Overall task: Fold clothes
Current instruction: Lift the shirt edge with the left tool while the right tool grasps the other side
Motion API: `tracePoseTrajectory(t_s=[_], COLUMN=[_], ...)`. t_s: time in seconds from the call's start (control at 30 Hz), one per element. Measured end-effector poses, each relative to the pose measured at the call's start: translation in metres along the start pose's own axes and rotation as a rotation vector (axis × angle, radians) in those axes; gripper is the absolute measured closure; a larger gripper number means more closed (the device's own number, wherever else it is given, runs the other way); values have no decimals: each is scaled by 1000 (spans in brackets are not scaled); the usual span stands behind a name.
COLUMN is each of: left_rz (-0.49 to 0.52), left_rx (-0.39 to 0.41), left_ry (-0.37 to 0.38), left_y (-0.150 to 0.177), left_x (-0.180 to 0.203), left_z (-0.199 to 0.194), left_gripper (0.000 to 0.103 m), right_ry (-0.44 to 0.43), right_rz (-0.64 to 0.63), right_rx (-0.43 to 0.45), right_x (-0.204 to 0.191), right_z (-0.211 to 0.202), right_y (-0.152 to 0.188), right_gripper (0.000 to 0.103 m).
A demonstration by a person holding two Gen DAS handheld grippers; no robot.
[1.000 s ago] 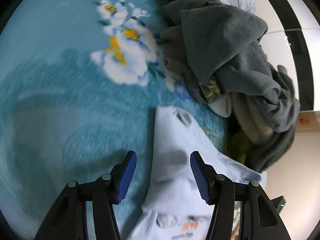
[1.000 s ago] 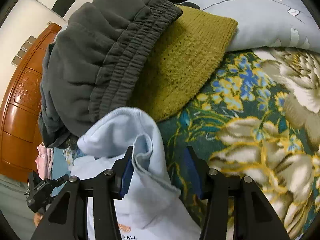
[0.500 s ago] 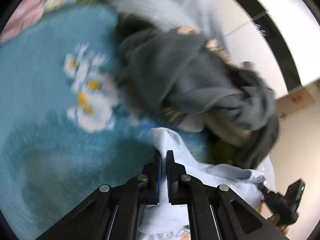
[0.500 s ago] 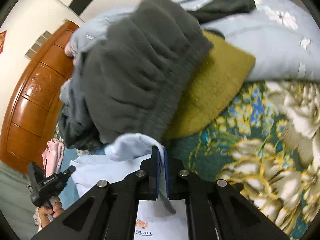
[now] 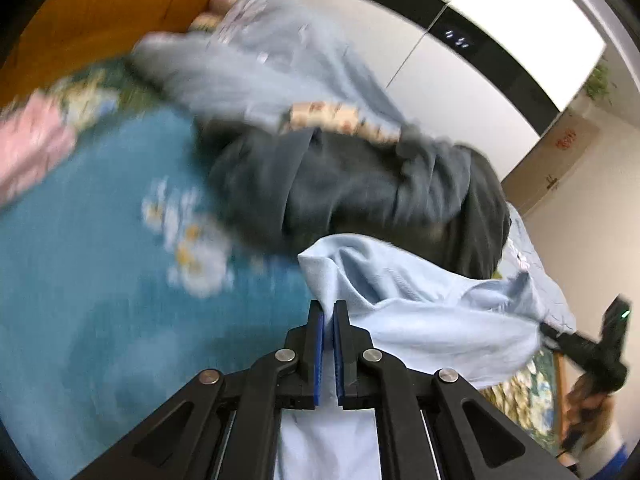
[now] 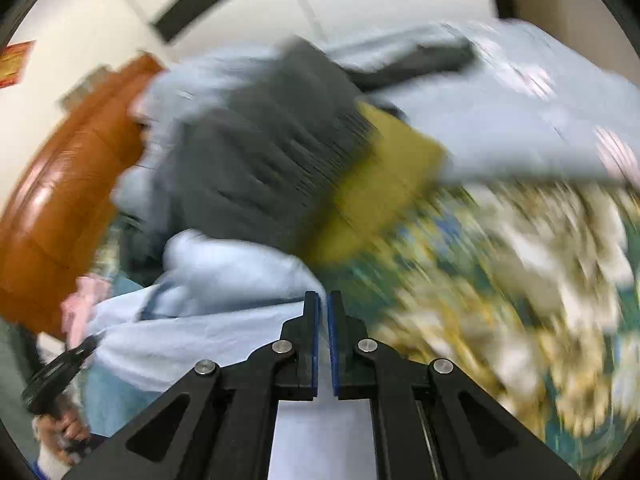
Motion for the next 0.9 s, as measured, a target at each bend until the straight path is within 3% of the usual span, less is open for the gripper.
tracePoseTrajectory(t_s=[0.13, 0.2, 0.4, 0.47, 0.53, 0.67, 0.7, 0.73, 0.77, 0.8, 0.83, 0.9], left_rz=[-31, -42, -117, -123, -120, -121, -123, -127, -134, -142, -150, -162], left_rx=[-89, -104, -105, -98, -95, -104, -107, -103, -93, -85, -80, -64], left_ry=[-18, -24, -18, -19, -25, -43, -48, -49, -46, -44, -44, -39], left_y=[26, 30, 40, 43, 46, 55, 56, 57, 56, 56, 56, 56], left_x=[7, 10, 3, 6, 10, 14, 14, 14, 12, 11, 10, 9], left_z=[-1, -2, -7, -9, -10, -7, -7, -7, -8, -9, -10, -16], left_gripper=[98, 98, 98, 98, 98, 98, 98, 98, 98, 98, 98, 98], right_ry=[34, -2, -136, -187, -232, -142, -135, -137, -148, -153, -153, -174], right_rz=[159, 233, 215, 225, 255, 322, 363, 410, 448, 466, 477, 448], right_rx=[-90, -119, -146, -177, -212, -294, -315, -329, -335, -339, -342, -316], right_x=[45, 56, 5, -20, -40, -59, -59, -57, -55, -53, -51, -46], right_z=[12, 8, 4, 16, 28, 67, 74, 79, 82, 81, 78, 62], right_y=[36, 47, 39, 34, 31, 28, 28, 28, 28, 28, 27, 22], right_gripper=[99, 99, 93, 41, 37, 37, 38, 48, 77, 94, 100, 101])
Point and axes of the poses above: each gripper's, at about its wrist camera, not at the fingertips, and z roughly the way its jaws point, x to its right, y to its underside, the point moved 3 cm from there along z, roughly the way its jaws point, and after that the axes turned 12 degrees about y, right-handed, at the moved point
